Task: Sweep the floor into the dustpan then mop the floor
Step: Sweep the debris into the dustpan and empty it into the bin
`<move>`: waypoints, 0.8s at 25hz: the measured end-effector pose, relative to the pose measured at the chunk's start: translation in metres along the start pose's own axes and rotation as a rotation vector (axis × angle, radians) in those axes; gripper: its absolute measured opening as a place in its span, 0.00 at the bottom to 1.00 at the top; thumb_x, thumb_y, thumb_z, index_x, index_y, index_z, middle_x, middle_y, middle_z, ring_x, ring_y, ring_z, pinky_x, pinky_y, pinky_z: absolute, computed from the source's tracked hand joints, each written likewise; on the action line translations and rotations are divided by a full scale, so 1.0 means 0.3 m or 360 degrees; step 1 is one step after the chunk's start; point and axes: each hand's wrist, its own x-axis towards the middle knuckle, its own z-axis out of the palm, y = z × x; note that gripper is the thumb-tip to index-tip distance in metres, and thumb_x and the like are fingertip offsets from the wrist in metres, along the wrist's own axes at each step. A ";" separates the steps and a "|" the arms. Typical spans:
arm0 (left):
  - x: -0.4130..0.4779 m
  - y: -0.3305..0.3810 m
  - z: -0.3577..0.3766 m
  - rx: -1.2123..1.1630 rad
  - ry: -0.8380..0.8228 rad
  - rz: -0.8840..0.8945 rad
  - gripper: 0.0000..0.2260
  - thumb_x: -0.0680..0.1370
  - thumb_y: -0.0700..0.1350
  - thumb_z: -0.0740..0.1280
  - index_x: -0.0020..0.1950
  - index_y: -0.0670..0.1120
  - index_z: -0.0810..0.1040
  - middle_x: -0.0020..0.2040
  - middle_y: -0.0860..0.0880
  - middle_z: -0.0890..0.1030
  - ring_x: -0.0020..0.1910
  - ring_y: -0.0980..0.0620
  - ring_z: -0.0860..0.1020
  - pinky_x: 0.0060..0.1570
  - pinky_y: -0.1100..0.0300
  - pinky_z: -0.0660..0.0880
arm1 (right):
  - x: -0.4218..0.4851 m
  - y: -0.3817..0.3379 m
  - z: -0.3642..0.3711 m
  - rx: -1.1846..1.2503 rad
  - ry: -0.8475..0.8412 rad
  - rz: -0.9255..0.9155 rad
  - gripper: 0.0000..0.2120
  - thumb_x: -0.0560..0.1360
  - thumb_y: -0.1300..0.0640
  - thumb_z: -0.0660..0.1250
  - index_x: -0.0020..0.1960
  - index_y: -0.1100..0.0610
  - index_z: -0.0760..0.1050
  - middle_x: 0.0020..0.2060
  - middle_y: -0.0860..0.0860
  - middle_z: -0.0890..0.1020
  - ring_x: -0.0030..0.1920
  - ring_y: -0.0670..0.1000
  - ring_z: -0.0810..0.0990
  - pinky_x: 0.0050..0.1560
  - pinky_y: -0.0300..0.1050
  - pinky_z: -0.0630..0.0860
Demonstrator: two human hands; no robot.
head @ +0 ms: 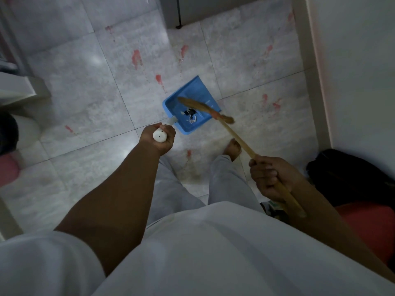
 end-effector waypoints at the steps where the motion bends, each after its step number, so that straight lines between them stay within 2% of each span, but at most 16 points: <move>1: -0.005 0.001 -0.001 0.0012 -0.0005 -0.0004 0.13 0.81 0.42 0.60 0.62 0.39 0.66 0.28 0.45 0.71 0.19 0.52 0.73 0.20 0.65 0.74 | -0.033 0.010 -0.017 0.0004 -0.0017 -0.0016 0.08 0.76 0.55 0.58 0.40 0.57 0.67 0.20 0.46 0.65 0.16 0.42 0.63 0.13 0.33 0.60; 6: -0.052 0.007 -0.043 -0.0021 -0.0047 -0.0006 0.13 0.81 0.44 0.60 0.60 0.36 0.67 0.27 0.46 0.71 0.19 0.53 0.72 0.19 0.66 0.73 | -0.197 -0.013 -0.030 -0.0057 0.0016 -0.0163 0.11 0.77 0.51 0.57 0.41 0.57 0.70 0.20 0.46 0.65 0.16 0.42 0.61 0.13 0.32 0.58; 11: -0.132 0.028 -0.109 -0.0104 -0.0110 -0.0002 0.15 0.81 0.44 0.61 0.59 0.32 0.67 0.27 0.45 0.72 0.18 0.53 0.72 0.18 0.65 0.72 | -0.162 -0.056 0.124 -0.0176 0.0115 -0.0342 0.15 0.82 0.52 0.53 0.40 0.56 0.68 0.20 0.45 0.64 0.16 0.42 0.62 0.14 0.31 0.56; 15: -0.245 0.065 -0.218 -0.0180 -0.0213 0.0043 0.14 0.82 0.46 0.59 0.58 0.35 0.67 0.39 0.49 0.71 0.18 0.54 0.71 0.18 0.66 0.72 | -0.070 -0.027 0.323 -0.0284 0.0146 -0.0355 0.19 0.82 0.47 0.53 0.37 0.57 0.68 0.21 0.46 0.66 0.16 0.42 0.62 0.13 0.32 0.58; 16: -0.277 0.074 -0.258 -0.0200 -0.0248 0.0060 0.14 0.82 0.47 0.59 0.57 0.37 0.67 0.38 0.49 0.71 0.18 0.54 0.71 0.18 0.66 0.71 | -0.056 -0.015 0.372 -0.0323 0.0159 -0.0334 0.20 0.82 0.46 0.54 0.37 0.57 0.68 0.21 0.46 0.66 0.15 0.41 0.63 0.13 0.32 0.59; 18: -0.340 0.109 -0.337 -0.0268 -0.0306 0.0093 0.13 0.81 0.48 0.60 0.56 0.39 0.68 0.30 0.47 0.71 0.18 0.55 0.71 0.18 0.67 0.71 | -0.032 0.010 0.466 -0.0414 0.0177 -0.0271 0.20 0.82 0.47 0.55 0.36 0.57 0.68 0.20 0.46 0.66 0.15 0.41 0.63 0.12 0.32 0.60; 20: -0.405 0.168 -0.407 -0.0358 -0.0399 0.0085 0.12 0.78 0.46 0.62 0.57 0.40 0.68 0.27 0.47 0.70 0.18 0.56 0.71 0.20 0.72 0.70 | -0.002 0.053 0.562 -0.0563 0.0217 -0.0244 0.18 0.82 0.49 0.56 0.36 0.56 0.68 0.19 0.46 0.65 0.15 0.41 0.63 0.12 0.32 0.60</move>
